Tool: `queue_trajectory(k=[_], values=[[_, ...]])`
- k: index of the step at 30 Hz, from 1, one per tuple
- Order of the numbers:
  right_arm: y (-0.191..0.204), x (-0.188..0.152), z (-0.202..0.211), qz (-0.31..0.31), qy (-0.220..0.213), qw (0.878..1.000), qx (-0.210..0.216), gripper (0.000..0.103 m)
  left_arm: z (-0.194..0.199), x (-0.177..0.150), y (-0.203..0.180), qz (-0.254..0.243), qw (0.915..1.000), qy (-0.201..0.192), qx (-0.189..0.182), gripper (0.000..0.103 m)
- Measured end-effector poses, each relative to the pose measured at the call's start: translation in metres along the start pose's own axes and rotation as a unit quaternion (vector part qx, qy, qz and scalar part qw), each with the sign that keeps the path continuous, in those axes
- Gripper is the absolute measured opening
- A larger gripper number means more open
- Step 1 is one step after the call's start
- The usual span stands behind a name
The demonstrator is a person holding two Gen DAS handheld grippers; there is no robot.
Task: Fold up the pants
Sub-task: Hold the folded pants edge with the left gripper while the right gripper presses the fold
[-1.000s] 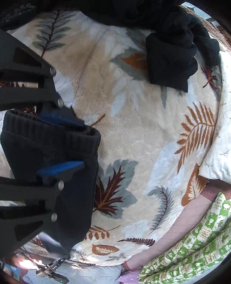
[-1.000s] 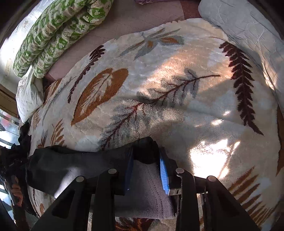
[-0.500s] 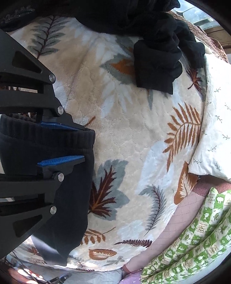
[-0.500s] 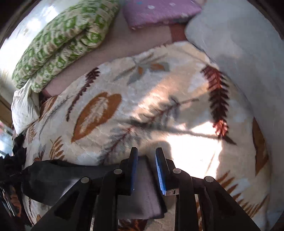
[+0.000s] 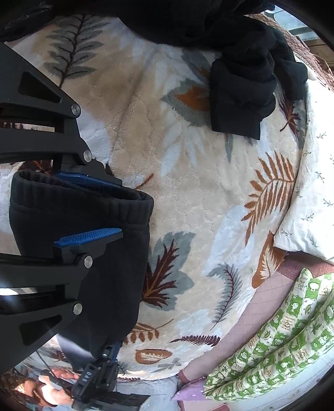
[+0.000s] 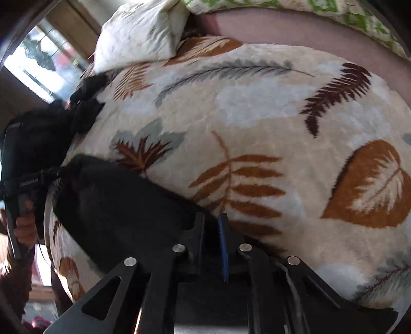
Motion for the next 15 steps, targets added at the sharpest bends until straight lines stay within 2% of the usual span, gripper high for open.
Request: queue_trajectory(k=[3,5,6,10,15], values=[[0.023,-0.029,0.006,0.050,0.027,0.998,0.024,0.009,-0.001,-0.002,0.001,-0.002,1.0000,0.001,-0.005,0.032],[0.024,-0.035,0.013,0.060,0.025,0.998,0.022,0.010,-0.002,-0.003,0.001,-0.008,1.0000,-0.002,0.000,0.032],[0.021,-0.033,0.015,0.050,0.021,0.998,0.025,0.013,-0.002,-0.004,0.000,-0.010,0.9999,-0.002,0.002,0.032],[0.006,-0.017,0.013,0.006,0.012,1.000,0.023,0.013,-0.002,-0.004,-0.003,-0.021,0.9998,-0.004,0.003,0.032],[0.017,-0.016,-0.004,0.034,0.040,0.998,0.022,0.014,-0.001,-0.006,-0.006,-0.038,0.9993,-0.006,0.005,0.032]])
Point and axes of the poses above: each gripper's, at about its wrist camera, not at the fingertips, and z roughly against the way its jaws point, y to its left, x to its top, the point moved 9 cm from there along -z, roughly the way its jaws point, and after that the axes turned 12 degrees about -y, right-handed, at the moved point
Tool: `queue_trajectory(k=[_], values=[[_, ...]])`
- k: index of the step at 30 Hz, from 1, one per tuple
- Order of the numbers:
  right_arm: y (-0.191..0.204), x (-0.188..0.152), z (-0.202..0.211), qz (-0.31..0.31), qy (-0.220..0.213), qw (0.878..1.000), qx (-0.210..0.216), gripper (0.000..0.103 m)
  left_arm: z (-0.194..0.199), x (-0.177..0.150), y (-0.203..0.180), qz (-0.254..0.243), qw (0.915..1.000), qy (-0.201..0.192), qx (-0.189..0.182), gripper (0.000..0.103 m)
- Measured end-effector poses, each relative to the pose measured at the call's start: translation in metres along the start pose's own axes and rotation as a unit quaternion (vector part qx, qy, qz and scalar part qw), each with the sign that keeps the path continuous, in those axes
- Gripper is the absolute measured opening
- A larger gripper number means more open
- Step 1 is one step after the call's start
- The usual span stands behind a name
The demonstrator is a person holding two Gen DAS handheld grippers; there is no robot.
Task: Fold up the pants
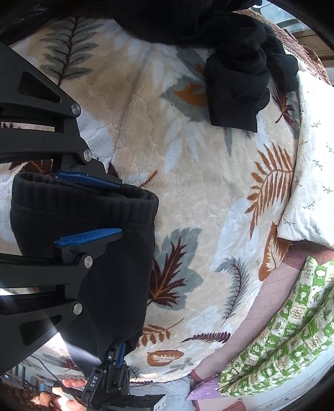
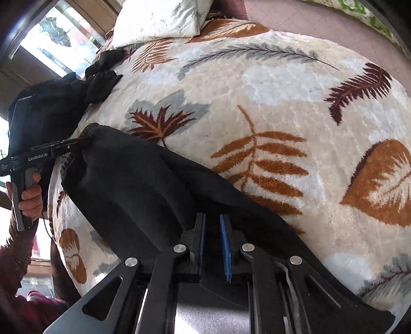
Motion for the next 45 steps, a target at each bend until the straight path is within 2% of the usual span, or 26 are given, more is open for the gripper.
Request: queue_trajectory(k=[3,6,9,12,13,15,16,18,20,22,24,25,29,31,33,35,36,37,40,41,43,44,45], values=[[0.005,0.004,-0.006,0.018,-0.005,1.000,-0.011,0.014,-0.002,0.001,0.000,0.005,1.0000,0.002,-0.004,0.033],[0.003,0.011,-0.011,-0.042,-0.019,0.999,0.020,0.014,-0.004,0.001,-0.001,0.004,1.0000,0.001,-0.004,0.034],[0.000,0.010,-0.021,-0.102,-0.015,0.994,0.034,0.015,-0.003,0.000,-0.003,-0.002,1.0000,0.000,-0.004,0.035],[-0.007,0.009,-0.020,-0.188,-0.020,0.980,0.069,0.019,-0.002,0.000,-0.003,-0.003,1.0000,0.000,-0.006,0.036],[-0.011,0.010,-0.020,-0.225,-0.024,0.971,0.083,0.021,-0.003,0.000,-0.003,-0.001,1.0000,-0.001,-0.006,0.036],[-0.016,0.013,-0.023,-0.280,-0.032,0.954,0.104,0.031,-0.003,0.000,-0.002,0.003,1.0000,-0.002,-0.008,0.036],[-0.016,0.015,-0.025,-0.295,-0.037,0.949,0.106,0.032,-0.003,-0.001,-0.002,0.004,1.0000,-0.003,-0.008,0.037],[-0.014,0.022,-0.027,-0.315,-0.049,0.941,0.112,0.049,-0.003,-0.001,-0.002,0.002,1.0000,-0.004,-0.007,0.038],[-0.009,0.028,-0.027,-0.321,-0.062,0.938,0.112,0.051,-0.003,-0.001,-0.003,0.001,1.0000,-0.004,-0.007,0.038],[-0.005,0.031,-0.030,-0.304,-0.063,0.947,0.087,0.041,-0.003,0.000,-0.004,0.003,1.0000,-0.006,-0.005,0.038],[-0.005,0.032,-0.031,-0.286,-0.060,0.954,0.061,0.006,-0.003,0.001,-0.003,0.005,0.9999,-0.008,0.003,0.034],[-0.008,0.033,-0.028,-0.284,-0.061,0.955,0.060,0.006,-0.001,0.001,-0.003,0.008,0.9999,-0.012,0.002,0.030],[-0.021,0.041,-0.008,-0.311,-0.107,0.939,0.095,0.003,0.001,0.006,-0.003,0.013,0.9998,-0.017,0.004,0.027],[-0.028,0.043,-0.008,-0.322,-0.113,0.935,0.095,0.002,-0.004,0.006,-0.002,0.008,0.9997,-0.013,0.017,0.026],[-0.041,0.042,-0.012,-0.350,-0.115,0.924,0.103,0.002,-0.010,0.004,-0.002,0.004,0.9996,-0.005,0.027,0.026],[-0.050,0.037,-0.022,-0.370,-0.101,0.917,0.111,0.004,-0.009,0.004,-0.004,0.003,0.9997,-0.004,0.024,0.026],[-0.050,0.034,-0.024,-0.369,-0.094,0.918,0.109,0.008,-0.004,0.006,-0.005,0.003,0.9998,-0.007,0.016,0.026],[-0.046,0.033,-0.024,-0.358,-0.091,0.923,0.112,0.008,0.002,0.007,-0.006,0.004,0.9999,-0.011,0.010,0.026],[-0.032,0.031,-0.018,-0.303,-0.068,0.944,0.109,0.017,0.030,0.017,-0.011,0.010,0.9992,-0.037,-0.012,0.027],[-0.031,0.030,-0.016,-0.290,-0.066,0.949,0.105,0.024,0.040,0.023,-0.017,0.007,0.9985,-0.051,-0.020,0.028],[-0.034,0.030,-0.012,-0.261,-0.066,0.960,0.075,0.028,0.054,0.036,-0.033,-0.013,0.9964,-0.076,-0.033,0.040],[-0.031,0.029,-0.012,-0.246,-0.057,0.964,0.081,0.030,0.055,0.041,-0.046,-0.034,0.9953,-0.082,-0.039,0.046],[-0.027,0.027,-0.012,-0.234,-0.045,0.967,0.091,0.032,0.052,0.045,-0.060,-0.059,0.9942,-0.081,-0.039,0.056]])
Point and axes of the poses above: each gripper's, at about its wrist camera, not at the fingertips, and z roughly against the way its jaws point, y to its left, x to its top, the point moved 9 cm from there along -z, roughly the way its jaws point, and after that the axes turned 12 degrees about -y, right-handed, at the moved point
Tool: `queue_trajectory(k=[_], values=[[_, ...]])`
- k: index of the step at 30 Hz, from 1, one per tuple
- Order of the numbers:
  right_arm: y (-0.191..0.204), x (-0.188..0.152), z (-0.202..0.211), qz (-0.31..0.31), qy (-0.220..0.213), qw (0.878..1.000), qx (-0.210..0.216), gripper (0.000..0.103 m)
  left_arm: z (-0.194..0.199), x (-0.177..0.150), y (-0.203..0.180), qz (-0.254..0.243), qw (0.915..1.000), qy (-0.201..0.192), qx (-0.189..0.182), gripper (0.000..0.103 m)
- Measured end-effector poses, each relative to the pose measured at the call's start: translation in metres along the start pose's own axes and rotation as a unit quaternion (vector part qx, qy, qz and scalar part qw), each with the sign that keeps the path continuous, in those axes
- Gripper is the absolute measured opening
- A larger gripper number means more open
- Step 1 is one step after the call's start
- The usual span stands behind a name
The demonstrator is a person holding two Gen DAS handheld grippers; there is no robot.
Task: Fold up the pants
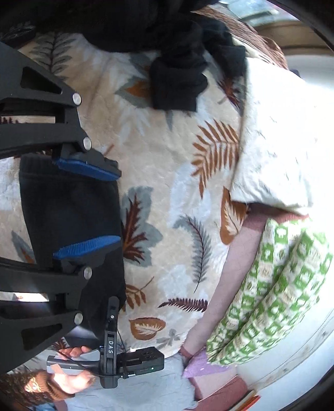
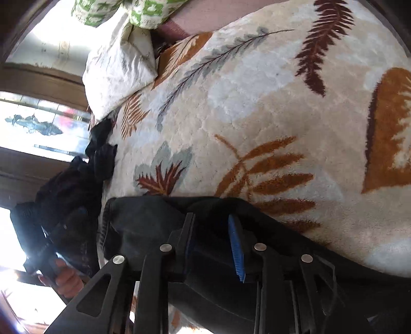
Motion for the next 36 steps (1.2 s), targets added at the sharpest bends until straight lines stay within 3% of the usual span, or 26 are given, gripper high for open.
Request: queue_trajectory(k=[3,7,9,11,15,19,21,22,24,25,29,32,34,36], values=[[0.007,-0.012,-0.003,0.071,0.032,0.997,-0.013,0.032,-0.029,0.000,-0.044,-0.102,0.9941,0.035,-0.008,0.060],[0.011,-0.022,-0.005,0.152,0.048,0.986,-0.042,0.031,-0.074,-0.010,-0.079,-0.244,0.9668,0.073,0.018,0.060],[0.012,-0.025,-0.003,0.153,0.055,0.986,-0.033,0.028,-0.091,-0.013,-0.088,-0.290,0.9530,0.083,0.026,0.060],[0.015,-0.029,0.001,0.157,0.063,0.986,-0.008,0.028,-0.101,-0.019,-0.096,-0.314,0.9441,0.100,0.007,0.060],[0.010,-0.026,0.010,0.132,0.058,0.989,0.029,0.031,-0.124,-0.030,-0.103,-0.372,0.9198,0.125,-0.005,0.069],[-0.001,-0.014,0.003,0.014,0.036,0.997,0.060,0.031,-0.143,-0.043,-0.100,-0.413,0.8985,0.146,0.020,0.070],[-0.001,-0.017,-0.003,0.019,0.039,0.998,0.054,0.029,-0.145,-0.045,-0.101,-0.421,0.8956,0.142,0.026,0.067],[0.001,-0.019,-0.004,0.041,0.040,0.997,0.047,0.026,-0.146,-0.044,-0.102,-0.420,0.8965,0.139,0.030,0.055],[0.007,-0.020,-0.003,0.088,0.035,0.995,0.027,0.006,-0.145,-0.045,-0.102,-0.411,0.9007,0.138,0.035,0.036],[0.009,-0.020,0.000,0.102,0.032,0.994,0.021,0.006,-0.142,-0.046,-0.104,-0.408,0.9020,0.138,0.035,0.029],[0.021,-0.015,0.018,0.139,-0.004,0.990,0.012,0.005,-0.124,-0.047,-0.114,-0.423,0.8987,0.110,0.031,0.027],[0.037,-0.022,0.034,0.152,-0.014,0.987,0.047,0.005,-0.113,-0.040,-0.116,-0.413,0.9055,0.096,0.018,0.039],[0.043,-0.035,0.038,0.174,-0.001,0.983,0.051,0.005,-0.110,-0.035,-0.112,-0.413,0.9069,0.084,0.016,0.066],[0.048,-0.047,0.037,0.187,0.014,0.981,0.050,0.005,-0.105,-0.035,-0.112,-0.427,0.9016,0.069,0.008,0.075]])
Point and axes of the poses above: each gripper's, at about its wrist camera, not at the fingertips, and z roughly against the way its jaws point, y to its left, x to its top, the point moved 9 cm from there along -z, roughly the way its jaws point, and after that the axes turned 12 degrees about -y, right-handed, at the moved point
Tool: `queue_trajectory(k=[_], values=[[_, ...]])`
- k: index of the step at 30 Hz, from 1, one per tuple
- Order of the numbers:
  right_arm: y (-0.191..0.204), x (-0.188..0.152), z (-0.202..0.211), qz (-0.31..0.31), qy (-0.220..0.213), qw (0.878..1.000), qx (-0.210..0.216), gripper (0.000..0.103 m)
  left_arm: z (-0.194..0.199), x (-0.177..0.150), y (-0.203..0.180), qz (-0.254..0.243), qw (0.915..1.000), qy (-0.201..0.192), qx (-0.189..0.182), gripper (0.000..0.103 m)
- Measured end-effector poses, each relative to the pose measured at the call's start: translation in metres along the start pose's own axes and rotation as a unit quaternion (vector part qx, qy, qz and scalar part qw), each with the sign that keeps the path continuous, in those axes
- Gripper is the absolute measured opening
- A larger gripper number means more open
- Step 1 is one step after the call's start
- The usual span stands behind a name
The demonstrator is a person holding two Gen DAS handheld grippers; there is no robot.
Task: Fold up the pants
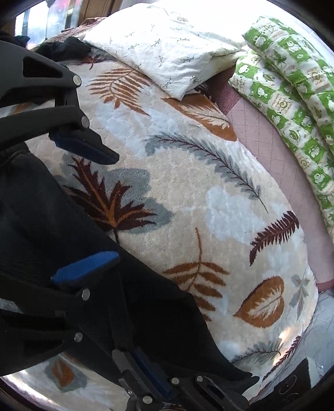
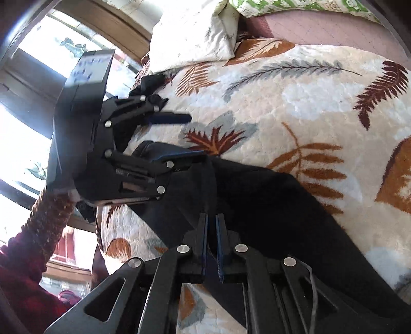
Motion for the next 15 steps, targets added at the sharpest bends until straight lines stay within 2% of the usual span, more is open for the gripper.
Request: queue_trajectory(k=[3,5,7,10,12,15], values=[[0.006,-0.014,0.000,0.017,0.022,1.000,0.001,0.005,0.002,-0.006,-0.012,-0.043,0.9991,-0.003,-0.001,0.077],[0.007,-0.020,-0.005,0.020,0.038,0.999,0.001,0.010,-0.002,-0.016,-0.022,-0.071,0.9973,0.017,-0.006,0.075],[0.008,-0.022,-0.012,0.009,0.048,0.999,0.002,0.011,-0.005,-0.024,-0.029,-0.090,0.9956,0.026,-0.011,0.067],[0.002,-0.020,-0.009,-0.022,0.043,0.999,0.015,0.017,-0.005,-0.023,-0.028,-0.075,0.9968,0.021,-0.019,0.064],[-0.007,-0.010,-0.009,-0.057,0.020,0.998,0.015,0.021,-0.006,-0.022,-0.023,-0.055,0.9979,0.024,-0.024,0.064],[-0.022,-0.001,-0.012,-0.110,0.004,0.994,0.020,0.023,-0.006,-0.021,-0.011,-0.042,0.9987,0.026,-0.016,0.064]])
Point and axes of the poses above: each gripper's, at about its wrist camera, not at the fingertips, and z roughly against the way its jaws point, y to its left, x to its top, the point moved 9 cm from there along -z, roughly the way its jaws point, and after that the axes turned 12 degrees about -y, right-handed, at the moved point
